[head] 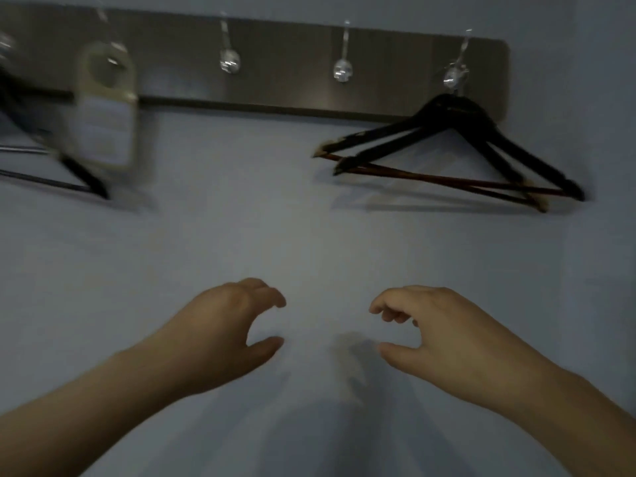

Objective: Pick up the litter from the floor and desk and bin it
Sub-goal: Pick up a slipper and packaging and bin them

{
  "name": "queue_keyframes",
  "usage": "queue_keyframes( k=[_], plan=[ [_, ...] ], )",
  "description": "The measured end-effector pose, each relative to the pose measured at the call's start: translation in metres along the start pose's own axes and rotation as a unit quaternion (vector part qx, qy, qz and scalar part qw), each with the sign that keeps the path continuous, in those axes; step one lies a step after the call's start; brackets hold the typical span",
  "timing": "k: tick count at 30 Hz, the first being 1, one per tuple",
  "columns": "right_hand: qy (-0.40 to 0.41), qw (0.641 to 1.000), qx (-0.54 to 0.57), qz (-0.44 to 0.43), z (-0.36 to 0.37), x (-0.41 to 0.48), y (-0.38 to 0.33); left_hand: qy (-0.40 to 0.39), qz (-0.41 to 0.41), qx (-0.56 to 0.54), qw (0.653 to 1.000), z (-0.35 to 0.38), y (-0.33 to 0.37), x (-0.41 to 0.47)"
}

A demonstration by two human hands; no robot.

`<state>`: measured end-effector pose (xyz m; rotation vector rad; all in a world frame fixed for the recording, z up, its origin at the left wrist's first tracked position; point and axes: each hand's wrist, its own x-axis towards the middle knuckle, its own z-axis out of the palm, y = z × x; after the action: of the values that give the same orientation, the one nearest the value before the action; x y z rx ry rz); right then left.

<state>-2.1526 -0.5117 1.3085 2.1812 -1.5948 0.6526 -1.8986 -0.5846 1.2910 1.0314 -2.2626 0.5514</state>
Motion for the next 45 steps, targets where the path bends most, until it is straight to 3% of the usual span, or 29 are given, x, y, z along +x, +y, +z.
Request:
queue_keyframes(
  k=[6, 11, 19, 27, 38, 45],
  plan=[
    [0.011, 0.99, 0.065, -0.128, 0.024, 0.049, -0.101, 0.009, -0.111, 0.104, 0.988, -0.084, -0.059, -0.09],
    [0.033, 0.961, 0.15, -0.232, 0.025, 0.073, -0.223, 0.005, -0.206, 0.188, 0.96, -0.176, -0.1, -0.191],
    [0.05, 0.887, 0.255, -0.381, 0.004, 0.061, -0.45, -0.036, -0.348, 0.3, 0.888, -0.328, -0.112, -0.366],
    [0.033, 0.811, 0.33, -0.482, -0.025, 0.013, -0.635, -0.055, -0.473, 0.371, 0.797, -0.454, -0.073, -0.51],
    [0.024, 0.691, 0.373, -0.619, -0.054, -0.049, -0.807, -0.039, -0.574, 0.444, 0.687, -0.538, -0.034, -0.645],
    [0.026, 0.65, 0.4, -0.646, -0.044, -0.049, -0.901, -0.053, -0.598, 0.459, 0.655, -0.567, -0.065, -0.702]
  ],
)
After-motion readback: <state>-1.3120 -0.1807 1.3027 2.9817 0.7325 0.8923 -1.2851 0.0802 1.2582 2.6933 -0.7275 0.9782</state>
